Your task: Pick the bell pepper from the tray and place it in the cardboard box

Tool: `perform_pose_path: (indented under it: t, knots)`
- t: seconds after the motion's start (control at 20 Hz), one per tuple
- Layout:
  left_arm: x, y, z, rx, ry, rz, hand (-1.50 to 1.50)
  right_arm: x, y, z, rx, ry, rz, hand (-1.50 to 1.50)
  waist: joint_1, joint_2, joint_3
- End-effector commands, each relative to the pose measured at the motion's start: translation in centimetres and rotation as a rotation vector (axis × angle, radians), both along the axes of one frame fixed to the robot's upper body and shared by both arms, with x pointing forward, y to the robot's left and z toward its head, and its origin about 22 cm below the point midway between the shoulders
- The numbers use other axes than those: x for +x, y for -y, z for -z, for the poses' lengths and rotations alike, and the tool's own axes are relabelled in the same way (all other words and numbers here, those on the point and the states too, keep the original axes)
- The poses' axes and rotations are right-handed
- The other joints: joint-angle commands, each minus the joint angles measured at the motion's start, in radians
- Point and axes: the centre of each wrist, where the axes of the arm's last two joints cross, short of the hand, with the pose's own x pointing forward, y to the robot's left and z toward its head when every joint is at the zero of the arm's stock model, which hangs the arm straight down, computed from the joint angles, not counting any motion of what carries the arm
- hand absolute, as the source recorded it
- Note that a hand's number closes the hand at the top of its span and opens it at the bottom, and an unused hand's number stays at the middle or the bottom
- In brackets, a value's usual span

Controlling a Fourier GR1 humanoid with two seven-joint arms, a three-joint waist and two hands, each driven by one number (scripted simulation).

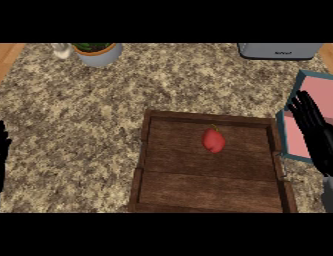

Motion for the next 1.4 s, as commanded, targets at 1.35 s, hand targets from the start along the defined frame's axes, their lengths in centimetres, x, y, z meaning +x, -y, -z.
perform_pose_path:
  t: [1.35]
  knots:
    - [5.2, 10.7, -8.3, 0.084, 0.391, 0.861, 0.00, -3.0, -13.7, -11.6, -1.506, -0.258, 0.174, -1.50, 0.014, 0.018, -0.011]
